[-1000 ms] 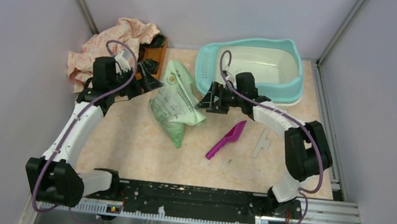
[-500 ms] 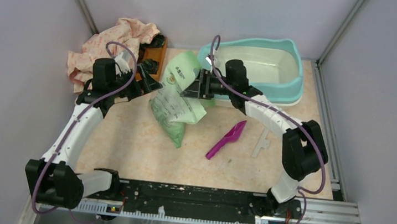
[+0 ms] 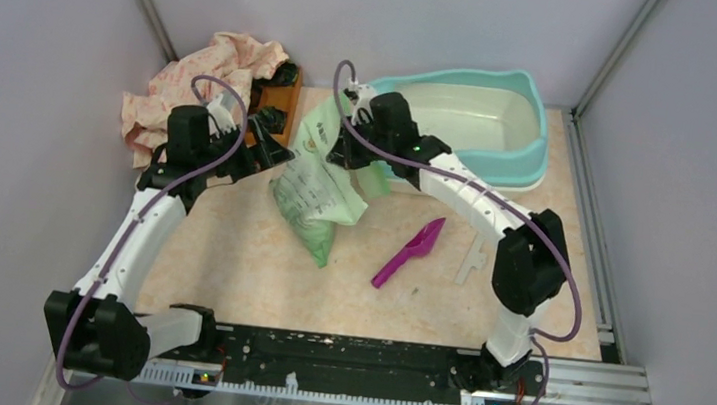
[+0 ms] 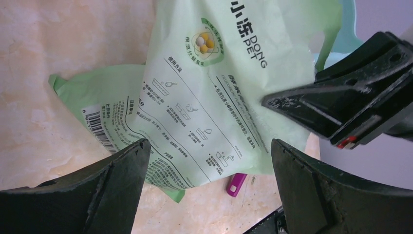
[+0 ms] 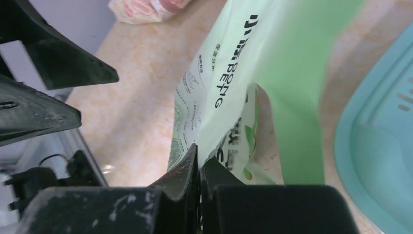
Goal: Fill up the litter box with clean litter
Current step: Open the cat litter bag at the center of the board.
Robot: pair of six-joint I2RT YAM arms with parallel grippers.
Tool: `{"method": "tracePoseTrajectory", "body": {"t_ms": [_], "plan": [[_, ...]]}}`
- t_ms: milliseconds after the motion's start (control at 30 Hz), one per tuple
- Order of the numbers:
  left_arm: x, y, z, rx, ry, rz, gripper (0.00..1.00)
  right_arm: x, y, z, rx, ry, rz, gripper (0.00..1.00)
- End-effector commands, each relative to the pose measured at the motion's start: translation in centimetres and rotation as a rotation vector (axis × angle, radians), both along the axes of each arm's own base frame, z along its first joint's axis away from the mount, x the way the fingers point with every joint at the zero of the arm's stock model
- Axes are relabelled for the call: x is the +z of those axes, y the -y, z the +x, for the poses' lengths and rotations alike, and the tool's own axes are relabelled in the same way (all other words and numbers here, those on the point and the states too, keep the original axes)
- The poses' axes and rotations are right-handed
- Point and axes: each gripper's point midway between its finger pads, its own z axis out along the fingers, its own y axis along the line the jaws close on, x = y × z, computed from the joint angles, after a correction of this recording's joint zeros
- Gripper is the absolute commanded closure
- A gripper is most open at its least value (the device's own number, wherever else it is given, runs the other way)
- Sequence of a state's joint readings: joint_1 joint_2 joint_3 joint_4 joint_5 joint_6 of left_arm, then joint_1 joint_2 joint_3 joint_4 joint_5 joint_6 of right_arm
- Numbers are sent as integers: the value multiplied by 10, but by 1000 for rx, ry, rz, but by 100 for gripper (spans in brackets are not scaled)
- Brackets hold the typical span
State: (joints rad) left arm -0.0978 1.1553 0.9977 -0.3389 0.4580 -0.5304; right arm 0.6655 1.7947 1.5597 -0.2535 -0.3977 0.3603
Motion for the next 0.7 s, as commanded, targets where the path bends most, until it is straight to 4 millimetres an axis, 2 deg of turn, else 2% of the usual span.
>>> {"method": "tracePoseTrajectory", "body": {"t_ms": [0, 100, 267, 433, 567, 667], "plan": [[8, 1, -3, 1, 24, -2, 1, 26, -7, -9, -41, 266, -172, 100], [10, 0, -5, 5, 29, 8, 1, 52, -16, -27, -42, 399, -187, 100], [13, -7, -8, 29, 42, 38, 1, 113, -24, -48, -111, 595, -186, 100], [21, -14, -13, 60, 64, 68, 1, 152, -30, -68, -130, 689, -129, 100], [29, -21, -19, 92, 85, 83, 1, 158, -38, -76, -124, 711, -115, 100], [36, -26, -23, 121, 107, 87, 1, 147, -43, -79, -101, 695, -124, 100]]}}
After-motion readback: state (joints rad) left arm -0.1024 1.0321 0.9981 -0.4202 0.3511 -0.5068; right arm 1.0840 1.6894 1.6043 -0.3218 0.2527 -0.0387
